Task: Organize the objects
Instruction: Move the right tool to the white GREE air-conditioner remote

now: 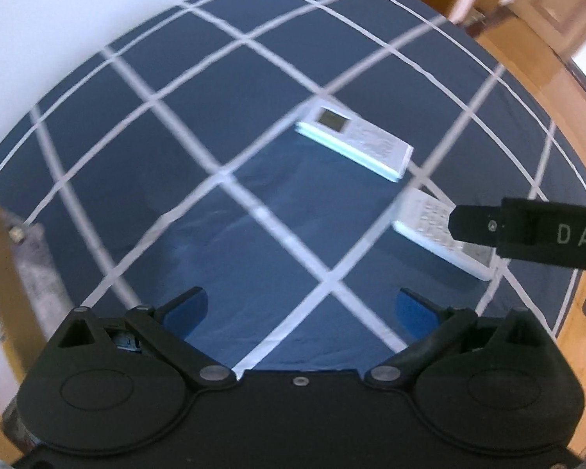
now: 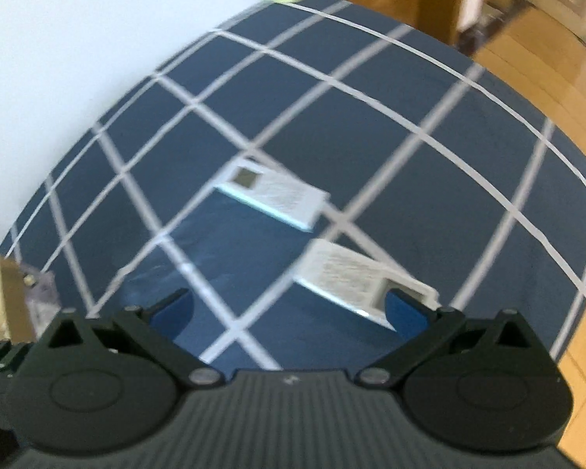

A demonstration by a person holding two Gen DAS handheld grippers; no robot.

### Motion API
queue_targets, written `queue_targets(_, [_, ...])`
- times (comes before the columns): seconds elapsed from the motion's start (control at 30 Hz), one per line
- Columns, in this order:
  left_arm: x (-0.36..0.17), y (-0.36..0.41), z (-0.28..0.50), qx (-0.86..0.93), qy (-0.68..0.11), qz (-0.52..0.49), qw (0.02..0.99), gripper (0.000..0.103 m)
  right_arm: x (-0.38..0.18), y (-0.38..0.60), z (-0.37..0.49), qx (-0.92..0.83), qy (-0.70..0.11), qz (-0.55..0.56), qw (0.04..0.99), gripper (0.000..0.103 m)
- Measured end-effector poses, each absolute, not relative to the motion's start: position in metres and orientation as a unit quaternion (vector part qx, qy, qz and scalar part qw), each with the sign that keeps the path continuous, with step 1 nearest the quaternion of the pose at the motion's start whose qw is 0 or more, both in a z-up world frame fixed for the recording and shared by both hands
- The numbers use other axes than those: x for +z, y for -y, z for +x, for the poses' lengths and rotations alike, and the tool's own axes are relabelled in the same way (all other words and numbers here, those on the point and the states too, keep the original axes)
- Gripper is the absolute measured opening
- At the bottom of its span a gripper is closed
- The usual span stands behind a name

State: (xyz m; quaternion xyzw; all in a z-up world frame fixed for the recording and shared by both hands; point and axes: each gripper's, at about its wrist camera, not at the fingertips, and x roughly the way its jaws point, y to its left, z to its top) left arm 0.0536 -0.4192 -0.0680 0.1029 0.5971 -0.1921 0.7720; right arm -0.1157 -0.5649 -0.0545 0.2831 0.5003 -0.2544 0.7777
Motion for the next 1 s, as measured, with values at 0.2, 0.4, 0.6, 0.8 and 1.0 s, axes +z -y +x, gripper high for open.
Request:
queue_targets(0.2, [-0.088, 0.455, 0.058, -0.228, -0.604, 0.139, 0.751, 0.103, -0.079, 0.594, -0.143, -0.301, -0.497, 0.321, 0.748, 0.103])
queue_targets(0.4, [-0.102, 0.481, 0.066, -0.26, -0.606, 0.17, 0.733, 0.103, -0.101, 0.61, -0.162, -0.337, -0.487, 0.366, 0.718, 0.103])
queue_targets(0.6, [-0.116, 0.506, 0.079, -0.289, -0.608, 0.191, 0.715, 0.103, -0.119, 0.622, -0.17, -0.354, -0.476, 0.405, 0.696, 0.103])
queue_targets(0.8, [-0.133, 0.532, 0.088, -0.318, -0.614, 0.206, 0.692, 0.103, -0.136, 0.639, -0.169, -0.356, -0.468, 0.44, 0.679, 0.103])
queue_targets(1.0, [-0.15, 0.55, 0.093, -0.333, -0.625, 0.208, 0.675, 0.103, -0.152, 0.651, -0.163, -0.346, -0.474, 0.454, 0.671, 0.101])
